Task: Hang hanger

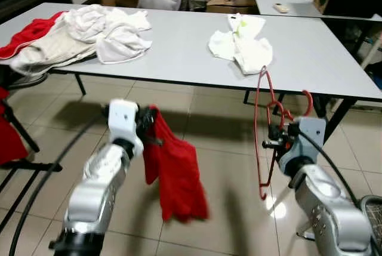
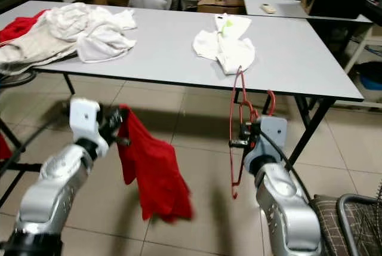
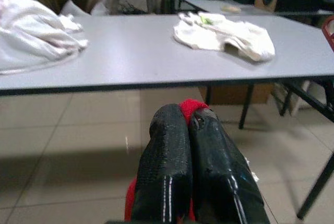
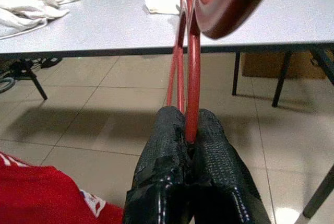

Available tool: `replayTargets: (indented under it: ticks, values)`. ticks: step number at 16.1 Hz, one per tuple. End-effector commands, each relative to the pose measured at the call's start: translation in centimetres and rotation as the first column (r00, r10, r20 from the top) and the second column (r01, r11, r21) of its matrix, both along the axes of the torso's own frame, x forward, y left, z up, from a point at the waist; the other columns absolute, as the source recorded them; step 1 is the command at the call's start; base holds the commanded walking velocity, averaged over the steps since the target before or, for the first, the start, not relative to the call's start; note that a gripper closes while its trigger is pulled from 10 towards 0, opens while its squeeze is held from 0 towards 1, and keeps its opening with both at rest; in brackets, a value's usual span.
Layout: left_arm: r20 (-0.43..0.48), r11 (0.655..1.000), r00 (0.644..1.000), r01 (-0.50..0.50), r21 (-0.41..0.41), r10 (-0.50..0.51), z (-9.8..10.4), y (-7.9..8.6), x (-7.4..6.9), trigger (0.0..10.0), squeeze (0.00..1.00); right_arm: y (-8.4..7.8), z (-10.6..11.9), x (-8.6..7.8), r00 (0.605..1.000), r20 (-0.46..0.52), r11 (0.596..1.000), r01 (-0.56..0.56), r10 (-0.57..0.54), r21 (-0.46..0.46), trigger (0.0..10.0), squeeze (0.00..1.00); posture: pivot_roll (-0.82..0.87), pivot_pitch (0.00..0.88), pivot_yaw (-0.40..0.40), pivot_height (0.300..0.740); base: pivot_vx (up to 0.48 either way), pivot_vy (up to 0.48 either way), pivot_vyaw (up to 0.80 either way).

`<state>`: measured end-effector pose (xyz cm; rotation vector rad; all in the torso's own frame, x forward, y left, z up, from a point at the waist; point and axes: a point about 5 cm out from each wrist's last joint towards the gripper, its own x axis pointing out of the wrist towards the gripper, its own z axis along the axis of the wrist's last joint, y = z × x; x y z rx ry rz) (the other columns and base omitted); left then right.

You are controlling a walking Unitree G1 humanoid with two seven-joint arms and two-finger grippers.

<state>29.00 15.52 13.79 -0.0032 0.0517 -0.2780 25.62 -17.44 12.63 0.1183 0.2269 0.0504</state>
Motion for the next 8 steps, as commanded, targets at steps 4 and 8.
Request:
replayTargets:
  ticks: [4,8]
  values:
    - [0.024,1.0,1.0,-0.009,-0.013,0.009,0.9,0.5,0.7,10.0,0.0,0.2,1.1,0.3,0.999,0.034,0.999,-0.025,0.027,-0.032,10.0,0.0,0.01,0.0,0.031,0.74,0.323,0.0,0.0]
    - [0.035,0.999,0.999,-0.022,-0.028,0.023,1.5,0.8,1.4,10.0,0.0,0.5,1.9,1.3,0.993,0.07,0.992,-0.091,0.097,-0.083,10.0,0.0,0.01,0.0,0.025,0.74,0.338,0.0,0.0]
